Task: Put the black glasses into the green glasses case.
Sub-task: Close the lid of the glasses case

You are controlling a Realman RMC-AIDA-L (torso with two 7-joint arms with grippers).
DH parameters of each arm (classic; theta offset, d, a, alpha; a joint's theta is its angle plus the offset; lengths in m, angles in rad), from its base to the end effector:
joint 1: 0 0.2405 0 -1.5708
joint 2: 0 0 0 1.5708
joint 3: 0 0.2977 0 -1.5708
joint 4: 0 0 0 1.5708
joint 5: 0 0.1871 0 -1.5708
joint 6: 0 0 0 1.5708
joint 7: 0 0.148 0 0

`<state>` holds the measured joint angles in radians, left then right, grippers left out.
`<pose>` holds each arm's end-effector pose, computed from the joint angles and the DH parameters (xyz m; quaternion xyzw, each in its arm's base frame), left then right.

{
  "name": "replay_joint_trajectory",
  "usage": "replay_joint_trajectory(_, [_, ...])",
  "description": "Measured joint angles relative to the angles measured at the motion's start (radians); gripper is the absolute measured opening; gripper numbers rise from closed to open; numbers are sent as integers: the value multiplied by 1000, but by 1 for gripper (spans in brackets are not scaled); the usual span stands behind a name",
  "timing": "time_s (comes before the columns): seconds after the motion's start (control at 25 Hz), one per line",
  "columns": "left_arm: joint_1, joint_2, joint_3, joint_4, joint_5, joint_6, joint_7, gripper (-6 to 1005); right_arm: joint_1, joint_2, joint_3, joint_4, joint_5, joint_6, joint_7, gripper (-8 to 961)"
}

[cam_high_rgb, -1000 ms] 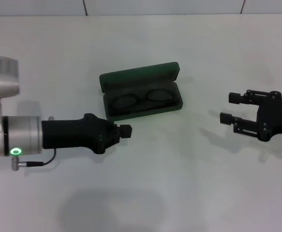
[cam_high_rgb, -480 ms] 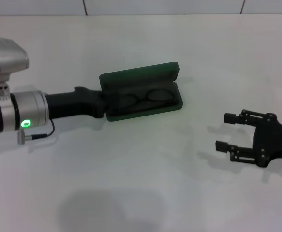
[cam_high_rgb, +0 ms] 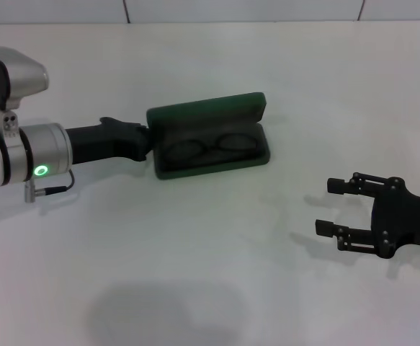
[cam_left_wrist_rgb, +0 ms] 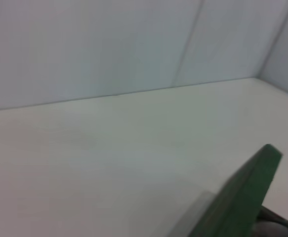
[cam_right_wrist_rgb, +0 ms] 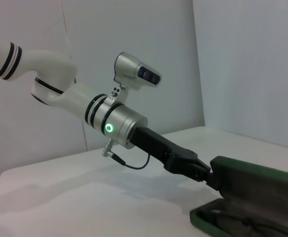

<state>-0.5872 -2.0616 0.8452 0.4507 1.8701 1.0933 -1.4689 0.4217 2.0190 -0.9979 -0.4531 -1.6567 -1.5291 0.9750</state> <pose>-0.3048 0.3715 -0.0543 -0.8948 -0.3377 -0.1806 0.2295 0.3011 0.2900 -0.0420 -0.9459 0.1134 0.2714 0.1371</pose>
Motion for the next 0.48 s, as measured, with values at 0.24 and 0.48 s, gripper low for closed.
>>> replay_joint_trajectory(0.24, [3, -13, -5, 8, -8, -79, 5, 53, 6, 0, -1, 1, 0, 1, -2, 721])
replay_joint_trajectory(0.48, [-5, -21, -5, 15, -8, -109, 8, 54, 10, 0, -1, 0, 0, 1, -9, 722])
